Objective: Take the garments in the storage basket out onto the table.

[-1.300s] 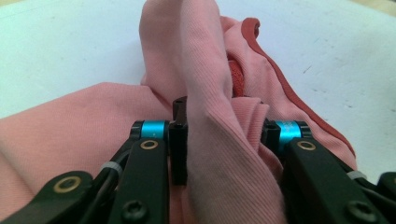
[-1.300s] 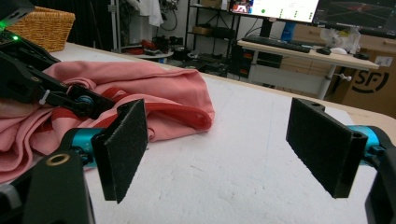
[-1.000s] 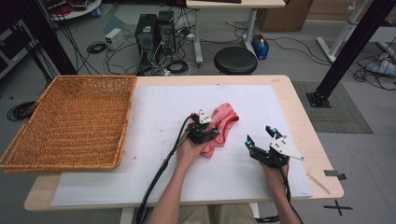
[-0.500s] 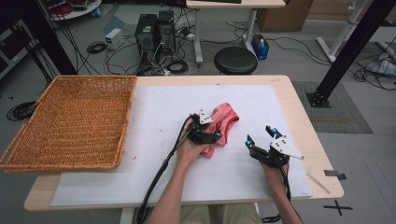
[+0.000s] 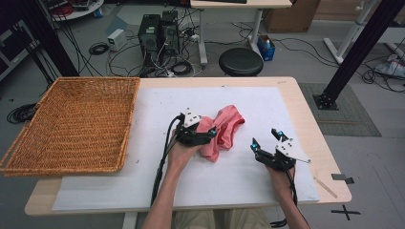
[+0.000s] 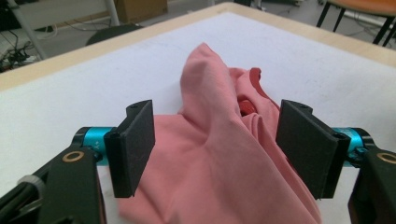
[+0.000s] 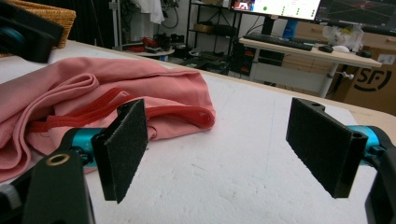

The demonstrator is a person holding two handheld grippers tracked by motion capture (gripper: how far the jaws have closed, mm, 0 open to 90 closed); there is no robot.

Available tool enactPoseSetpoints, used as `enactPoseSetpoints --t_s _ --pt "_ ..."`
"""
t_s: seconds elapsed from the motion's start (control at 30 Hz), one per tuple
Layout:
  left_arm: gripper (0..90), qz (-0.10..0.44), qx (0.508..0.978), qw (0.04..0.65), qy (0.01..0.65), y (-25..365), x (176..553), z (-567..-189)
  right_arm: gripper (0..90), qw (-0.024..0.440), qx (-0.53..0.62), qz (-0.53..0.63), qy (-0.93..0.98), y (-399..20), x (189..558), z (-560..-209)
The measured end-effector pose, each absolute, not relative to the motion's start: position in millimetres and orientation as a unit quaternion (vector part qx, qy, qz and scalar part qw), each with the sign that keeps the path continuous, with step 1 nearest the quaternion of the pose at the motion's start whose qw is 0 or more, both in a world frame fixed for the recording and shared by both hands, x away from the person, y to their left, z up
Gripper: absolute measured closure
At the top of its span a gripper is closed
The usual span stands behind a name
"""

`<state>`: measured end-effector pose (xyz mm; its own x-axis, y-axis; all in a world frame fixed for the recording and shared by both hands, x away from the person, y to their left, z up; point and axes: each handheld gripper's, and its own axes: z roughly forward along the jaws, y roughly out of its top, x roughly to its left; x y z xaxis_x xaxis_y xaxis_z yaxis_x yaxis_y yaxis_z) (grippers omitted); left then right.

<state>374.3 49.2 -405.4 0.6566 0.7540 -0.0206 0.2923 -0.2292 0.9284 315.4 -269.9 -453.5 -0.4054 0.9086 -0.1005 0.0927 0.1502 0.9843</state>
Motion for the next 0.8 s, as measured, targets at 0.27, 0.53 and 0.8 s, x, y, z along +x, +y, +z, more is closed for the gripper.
enactPoseSetpoints --t_s 0.27,0.53,0.8 --pt "28.6 0.251 0.727 0.528 0.359 81.0 340.7 -412.6 20.6 0.388 0.384 0.528 0.651 -270.2 315.4 -453.5" --pt "29.2 0.281 0.658 0.584 0.384 107.1 318.4 -446.1 20.6 0.387 0.381 0.527 0.653 -269.9 315.5 -453.5" --pt "29.2 0.304 0.655 0.576 0.384 106.2 312.4 -452.0 20.6 0.387 0.385 0.53 0.65 -270.3 314.9 -453.6"
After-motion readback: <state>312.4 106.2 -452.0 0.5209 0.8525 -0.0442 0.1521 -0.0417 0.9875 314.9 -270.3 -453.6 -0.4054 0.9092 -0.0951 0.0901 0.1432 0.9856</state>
